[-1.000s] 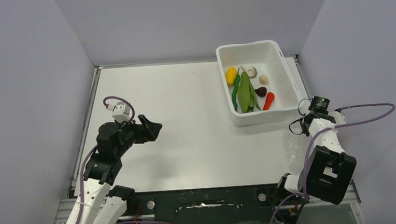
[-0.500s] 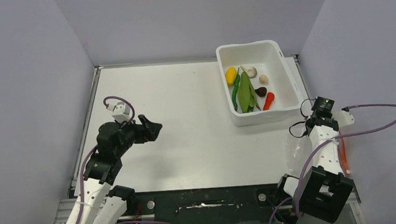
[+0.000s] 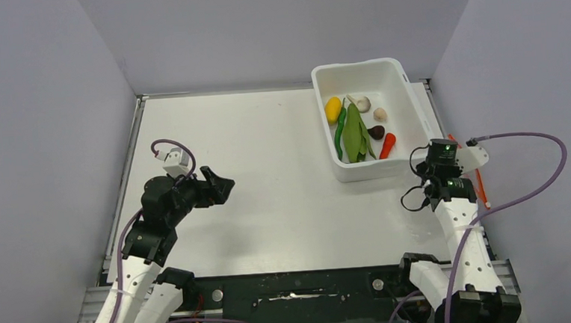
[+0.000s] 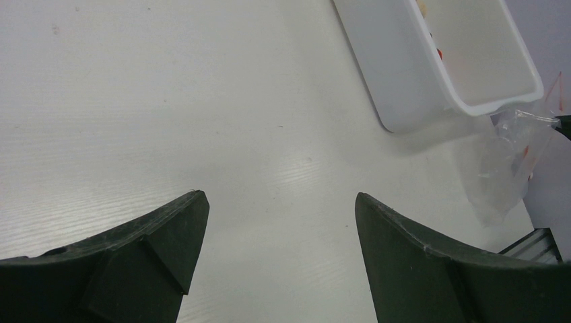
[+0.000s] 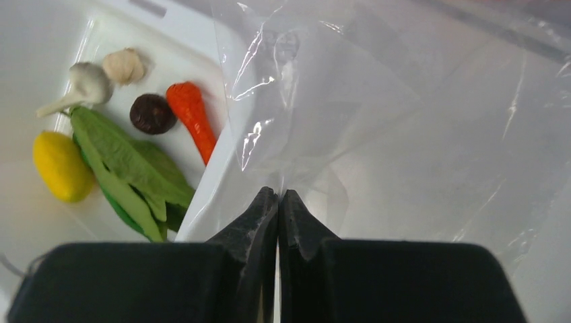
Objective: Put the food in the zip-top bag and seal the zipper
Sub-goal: Pick up the zipper food storage bag at the corner of the board, then place the zipper food storage bag at the center of the board.
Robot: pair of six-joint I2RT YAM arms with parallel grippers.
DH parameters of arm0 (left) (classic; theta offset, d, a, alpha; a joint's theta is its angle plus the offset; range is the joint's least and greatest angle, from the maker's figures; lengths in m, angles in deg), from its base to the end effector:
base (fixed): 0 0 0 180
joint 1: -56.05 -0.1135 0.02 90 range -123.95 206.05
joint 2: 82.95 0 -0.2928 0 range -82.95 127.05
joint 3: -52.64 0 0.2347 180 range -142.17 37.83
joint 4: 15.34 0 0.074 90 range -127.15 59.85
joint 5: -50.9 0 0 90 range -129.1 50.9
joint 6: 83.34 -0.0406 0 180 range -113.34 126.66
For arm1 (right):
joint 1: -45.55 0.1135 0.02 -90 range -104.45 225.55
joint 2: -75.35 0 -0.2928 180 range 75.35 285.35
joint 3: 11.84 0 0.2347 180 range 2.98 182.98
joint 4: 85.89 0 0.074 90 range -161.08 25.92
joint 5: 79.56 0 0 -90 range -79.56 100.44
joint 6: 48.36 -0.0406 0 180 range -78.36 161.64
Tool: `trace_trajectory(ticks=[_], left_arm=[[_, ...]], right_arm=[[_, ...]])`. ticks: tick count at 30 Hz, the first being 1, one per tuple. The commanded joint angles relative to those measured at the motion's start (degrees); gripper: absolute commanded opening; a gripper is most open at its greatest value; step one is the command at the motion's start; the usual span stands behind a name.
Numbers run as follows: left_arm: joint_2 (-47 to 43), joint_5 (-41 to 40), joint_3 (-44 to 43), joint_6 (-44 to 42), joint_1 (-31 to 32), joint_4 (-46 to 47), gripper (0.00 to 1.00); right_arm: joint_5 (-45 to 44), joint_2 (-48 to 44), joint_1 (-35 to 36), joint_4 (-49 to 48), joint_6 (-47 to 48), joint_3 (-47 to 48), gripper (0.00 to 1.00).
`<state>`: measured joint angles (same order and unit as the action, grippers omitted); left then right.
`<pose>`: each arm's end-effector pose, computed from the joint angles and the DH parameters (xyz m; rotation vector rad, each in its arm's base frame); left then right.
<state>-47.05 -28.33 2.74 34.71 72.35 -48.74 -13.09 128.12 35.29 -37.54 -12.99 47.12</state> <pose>0.1111 -0.0404 0.3041 -0.0706 1.9648 -0.6955 0.1532 -0.0442 0.2973 1.3670 1.7673 -0.0564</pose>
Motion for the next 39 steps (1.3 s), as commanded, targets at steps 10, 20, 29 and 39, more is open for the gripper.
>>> trace_trajectory(ticks=[10,20,29,39], left_arm=[[-0.3,0.6,0.0,-0.3,-0.3,4.2,0.79],[-0.3,1.4,0.5,-0.3,-0.4,5.0,0.79],[-0.8,1.8,0.8,0.0,-0.3,5.2,0.79],[-0.4,1.6,0.8,0.2,-0.3,5.0,0.79]], right_arm=[[5.6,-5.0,25.6,-4.0,0.6,1.7,0.00],[12.8,4.0,50.3,-18.9,8.5,4.0,0.00],[16.1,21.7,65.4,-28.1,13.8,11.2,0.00],[22.2,32.8,67.6,-29.3,14.0,17.7,0.13]])
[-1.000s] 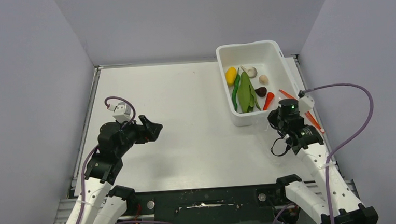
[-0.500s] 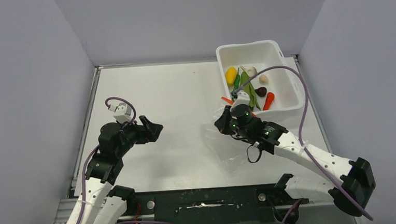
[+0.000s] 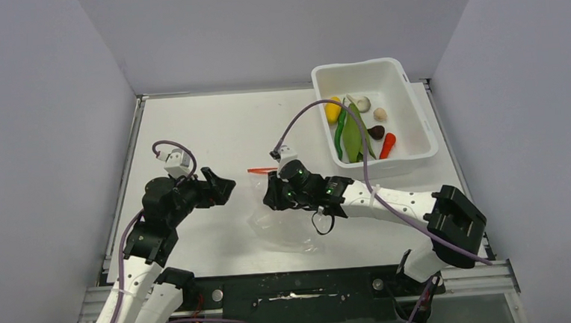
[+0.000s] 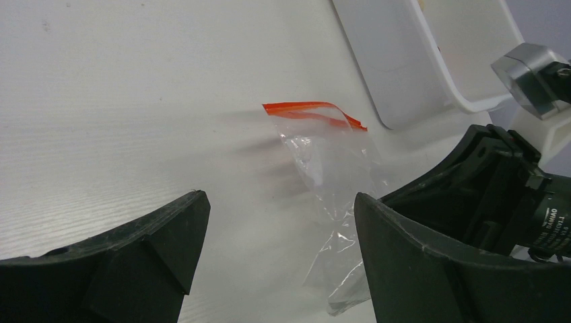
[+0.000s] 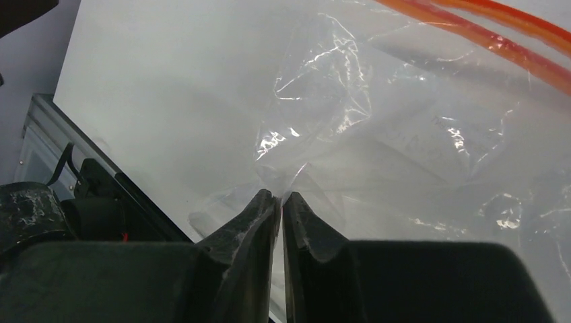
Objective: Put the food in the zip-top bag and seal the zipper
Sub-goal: Place the zipper food storage bag at the center of the board, then pick up the zipper food storage bag at the center of the board.
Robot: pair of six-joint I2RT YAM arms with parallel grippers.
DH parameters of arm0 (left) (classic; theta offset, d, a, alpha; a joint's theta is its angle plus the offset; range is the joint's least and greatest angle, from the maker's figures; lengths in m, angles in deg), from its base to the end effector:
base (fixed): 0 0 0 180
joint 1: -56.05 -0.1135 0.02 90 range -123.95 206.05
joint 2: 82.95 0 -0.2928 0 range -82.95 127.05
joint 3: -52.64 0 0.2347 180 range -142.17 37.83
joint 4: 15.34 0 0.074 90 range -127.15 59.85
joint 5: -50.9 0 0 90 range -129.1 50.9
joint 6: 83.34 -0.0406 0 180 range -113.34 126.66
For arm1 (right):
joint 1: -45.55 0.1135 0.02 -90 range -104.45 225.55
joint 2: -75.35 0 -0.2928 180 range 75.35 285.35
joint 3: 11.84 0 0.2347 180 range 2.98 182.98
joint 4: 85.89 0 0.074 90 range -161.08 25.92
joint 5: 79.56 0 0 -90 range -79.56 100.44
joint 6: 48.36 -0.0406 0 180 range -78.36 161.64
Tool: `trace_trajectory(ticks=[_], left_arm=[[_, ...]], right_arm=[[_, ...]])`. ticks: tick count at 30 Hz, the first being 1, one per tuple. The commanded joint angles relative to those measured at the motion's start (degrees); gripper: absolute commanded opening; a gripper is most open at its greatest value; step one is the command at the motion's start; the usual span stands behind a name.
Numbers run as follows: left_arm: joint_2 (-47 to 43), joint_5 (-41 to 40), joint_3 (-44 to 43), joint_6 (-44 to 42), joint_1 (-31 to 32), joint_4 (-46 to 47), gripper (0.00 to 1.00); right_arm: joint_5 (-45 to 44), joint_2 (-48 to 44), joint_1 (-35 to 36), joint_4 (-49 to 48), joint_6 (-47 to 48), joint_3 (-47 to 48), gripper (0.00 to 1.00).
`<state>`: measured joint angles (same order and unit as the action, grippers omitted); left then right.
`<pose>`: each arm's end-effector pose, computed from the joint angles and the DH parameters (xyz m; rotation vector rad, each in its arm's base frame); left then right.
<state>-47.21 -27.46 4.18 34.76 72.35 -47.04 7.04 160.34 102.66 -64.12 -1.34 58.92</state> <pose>0.1118 -0.0412 0.2992 -0.0595 1.9595 -0.7117 0.1728 0.2629 0.2802 -0.2538 2.3370 0.8732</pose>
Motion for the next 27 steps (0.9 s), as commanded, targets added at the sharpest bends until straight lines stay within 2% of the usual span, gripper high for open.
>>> trace_trajectory(ticks=[1,5,8,16,20,23,27], left_arm=[[-0.2,0.6,-0.7,0.2,-0.3,3.2,0.79],[-0.2,0.0,-0.7,0.3,-0.3,2.9,0.78],[-0.2,-0.5,-0.8,0.3,-0.4,2.8,0.78],[-3.0,-3.2,-1.1,0.1,-0.3,1.8,0.76],[-4.7,-3.8,-0.6,0.1,-0.3,2.4,0.76],[-5.1,-4.2,-0.5,0.1,-0.4,2.2,0.76],[-5.3,-4.2,-0.6,0.1,-0.5,2.2,0.76]], right_arm=[[2.0,0.9,0.0,-1.0,4.0,6.9,0.20],[5.0,1.1,-2.4,2.6,12.2,9.9,0.46],[7.5,2.0,-4.0,5.5,20.0,12.8,0.56],[15.7,9.4,-12.6,12.3,34.1,20.3,0.63],[24.9,15.4,-15.5,16.5,40.3,25.0,0.71],[27.3,19.9,-15.6,21.6,45.9,29.6,0.77],[27.7,25.8,-16.9,27.2,51.3,35.2,0.81]])
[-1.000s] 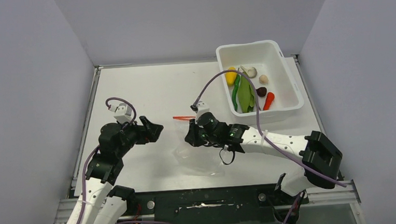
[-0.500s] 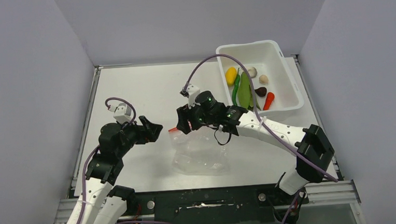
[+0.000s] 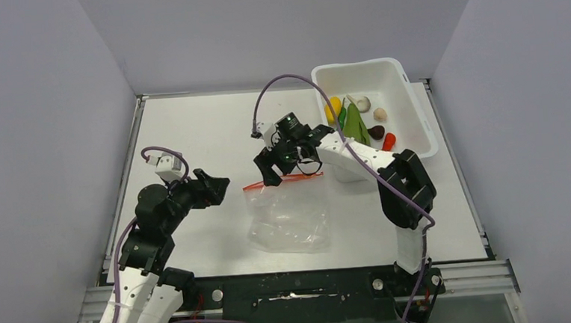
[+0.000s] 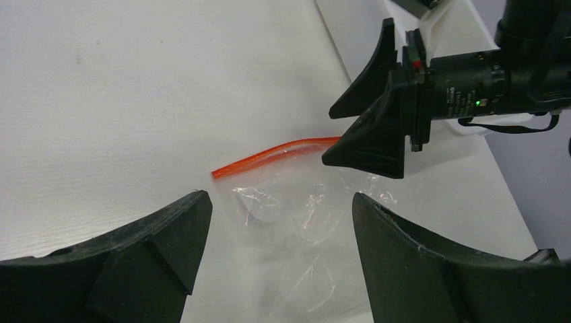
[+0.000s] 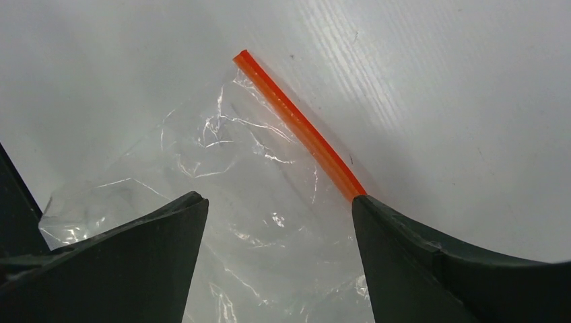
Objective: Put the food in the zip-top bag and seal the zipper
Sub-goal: Pick up the zipper food storage bag at the center of the board.
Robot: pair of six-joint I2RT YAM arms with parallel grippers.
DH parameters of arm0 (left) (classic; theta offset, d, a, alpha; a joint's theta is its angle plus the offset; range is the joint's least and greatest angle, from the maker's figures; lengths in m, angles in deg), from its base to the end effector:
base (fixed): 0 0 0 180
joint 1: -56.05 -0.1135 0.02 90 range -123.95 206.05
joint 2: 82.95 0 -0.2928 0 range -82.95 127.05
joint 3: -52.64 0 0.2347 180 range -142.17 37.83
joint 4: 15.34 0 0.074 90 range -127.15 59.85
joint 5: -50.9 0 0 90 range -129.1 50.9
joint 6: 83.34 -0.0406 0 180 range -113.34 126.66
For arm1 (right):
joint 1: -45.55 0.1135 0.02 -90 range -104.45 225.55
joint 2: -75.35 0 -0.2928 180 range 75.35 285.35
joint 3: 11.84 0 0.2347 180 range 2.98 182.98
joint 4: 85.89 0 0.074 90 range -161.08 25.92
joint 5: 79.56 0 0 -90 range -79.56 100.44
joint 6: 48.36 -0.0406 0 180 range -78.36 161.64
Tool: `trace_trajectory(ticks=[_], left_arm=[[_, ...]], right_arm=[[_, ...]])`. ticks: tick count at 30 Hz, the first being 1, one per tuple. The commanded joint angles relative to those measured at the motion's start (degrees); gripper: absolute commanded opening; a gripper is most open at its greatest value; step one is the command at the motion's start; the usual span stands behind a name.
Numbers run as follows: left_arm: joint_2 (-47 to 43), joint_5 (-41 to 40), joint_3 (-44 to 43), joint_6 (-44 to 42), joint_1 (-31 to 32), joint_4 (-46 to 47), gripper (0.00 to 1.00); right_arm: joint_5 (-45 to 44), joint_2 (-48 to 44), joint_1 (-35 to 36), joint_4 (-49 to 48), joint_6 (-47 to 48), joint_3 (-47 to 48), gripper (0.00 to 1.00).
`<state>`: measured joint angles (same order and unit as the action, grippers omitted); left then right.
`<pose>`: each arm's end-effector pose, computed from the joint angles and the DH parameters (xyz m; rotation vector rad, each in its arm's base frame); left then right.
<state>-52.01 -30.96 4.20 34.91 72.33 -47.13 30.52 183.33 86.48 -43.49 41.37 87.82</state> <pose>0.0976 -0.0345 0.3064 -0.0920 1.8686 -0.6731 0.3034 0.2815 0.2712 -1.0258 2.3099 0.7347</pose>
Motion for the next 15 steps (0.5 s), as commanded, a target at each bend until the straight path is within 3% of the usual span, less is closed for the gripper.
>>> trace_trajectory(ticks=[1,8,15], left_arm=[[-0.5,-0.7,-0.7,-0.1,-0.4,2.4,0.76],[-0.9,-0.7,-0.5,-0.1,-0.7,2.4,0.76],[-0.5,0.0,-0.3,-0.1,-1.0,2.8,0.76]], right_arm=[[4.5,4.6,-1.3,8.4,9.6,8.0,0.81],[7.9,12.6,-3.5,15.1,16.3,14.4,0.92],[12.1,17.9,-4.4,20.6,20.5,19.3,0.83]])
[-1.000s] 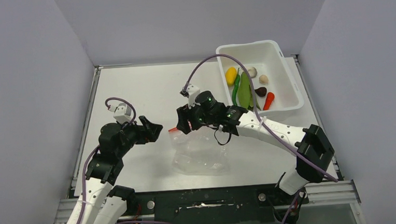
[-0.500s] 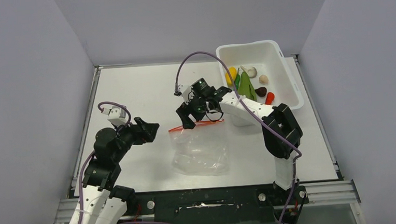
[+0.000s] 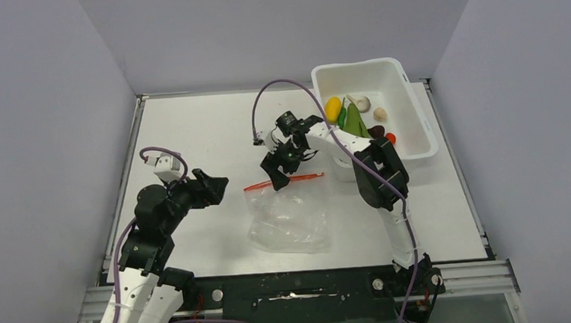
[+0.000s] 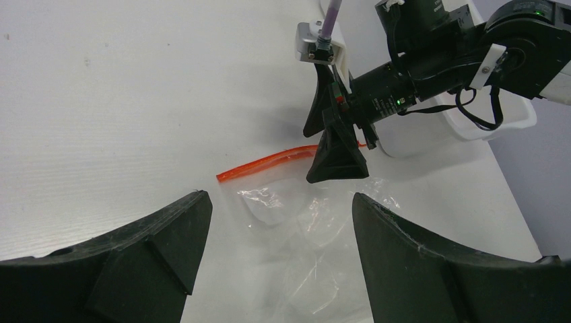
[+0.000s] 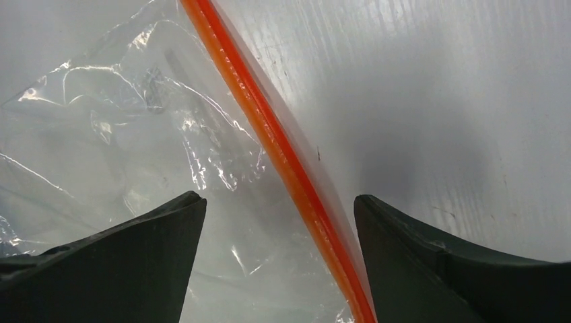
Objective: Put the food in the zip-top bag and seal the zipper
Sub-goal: Pick up the zipper food storage bag at the center of the board.
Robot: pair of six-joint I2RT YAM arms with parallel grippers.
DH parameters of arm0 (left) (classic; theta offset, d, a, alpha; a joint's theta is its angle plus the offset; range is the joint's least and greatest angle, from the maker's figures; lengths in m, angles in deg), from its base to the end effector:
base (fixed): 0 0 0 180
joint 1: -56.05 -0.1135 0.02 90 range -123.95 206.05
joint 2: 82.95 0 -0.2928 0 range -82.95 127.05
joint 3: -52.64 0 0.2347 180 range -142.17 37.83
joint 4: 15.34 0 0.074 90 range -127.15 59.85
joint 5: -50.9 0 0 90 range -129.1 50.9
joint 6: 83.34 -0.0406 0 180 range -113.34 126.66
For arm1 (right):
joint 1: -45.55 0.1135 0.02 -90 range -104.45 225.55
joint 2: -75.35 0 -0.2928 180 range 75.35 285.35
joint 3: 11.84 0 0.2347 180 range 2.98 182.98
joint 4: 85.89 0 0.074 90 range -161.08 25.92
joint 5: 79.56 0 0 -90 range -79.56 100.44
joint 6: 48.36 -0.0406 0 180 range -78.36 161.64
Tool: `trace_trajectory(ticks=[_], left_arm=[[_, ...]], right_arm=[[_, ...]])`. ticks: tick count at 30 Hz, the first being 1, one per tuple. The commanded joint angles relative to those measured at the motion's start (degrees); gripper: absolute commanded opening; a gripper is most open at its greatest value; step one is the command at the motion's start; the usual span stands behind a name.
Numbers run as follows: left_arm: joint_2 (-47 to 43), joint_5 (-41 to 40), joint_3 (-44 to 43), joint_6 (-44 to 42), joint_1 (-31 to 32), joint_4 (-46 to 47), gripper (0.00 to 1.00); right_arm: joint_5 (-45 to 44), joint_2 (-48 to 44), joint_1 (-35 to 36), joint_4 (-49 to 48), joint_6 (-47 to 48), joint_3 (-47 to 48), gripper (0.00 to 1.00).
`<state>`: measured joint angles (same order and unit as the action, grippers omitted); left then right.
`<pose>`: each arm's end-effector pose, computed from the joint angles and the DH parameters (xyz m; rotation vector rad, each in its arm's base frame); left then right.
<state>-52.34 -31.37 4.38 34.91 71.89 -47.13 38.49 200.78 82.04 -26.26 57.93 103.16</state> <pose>0.0970 -0.0332 0.3058 -0.1039 1.8636 -0.6619 0.3569 0.2877 0.2063 -1.3482 2.4418 0.7712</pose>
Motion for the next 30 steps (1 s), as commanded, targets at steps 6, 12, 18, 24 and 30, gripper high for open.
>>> trace_trajectory(ticks=[6,12,18,24,30], left_arm=[[-0.1,0.4,-0.4,0.0,-0.7,2.7,0.76],[0.0,0.4,-0.4,0.0,-0.8,2.8,0.76],[0.0,0.4,-0.5,-0.1,-0.9,2.7,0.76],[0.1,0.3,-0.4,0.0,-1.1,2.6,0.76],[0.1,0.4,-0.3,0.0,-1.3,2.7,0.76]], right_arm=[[3.6,1.9,0.1,3.8,4.4,4.7,0.74],[0.5,2.2,0.3,2.7,3.6,3.7,0.60],[-2.3,2.1,0.6,1.3,2.8,2.7,0.45],[-4.9,-2.2,1.2,-0.2,1.8,1.5,0.12],[-6.7,-9.5,2.7,-3.7,0.5,-2.9,0.00]])
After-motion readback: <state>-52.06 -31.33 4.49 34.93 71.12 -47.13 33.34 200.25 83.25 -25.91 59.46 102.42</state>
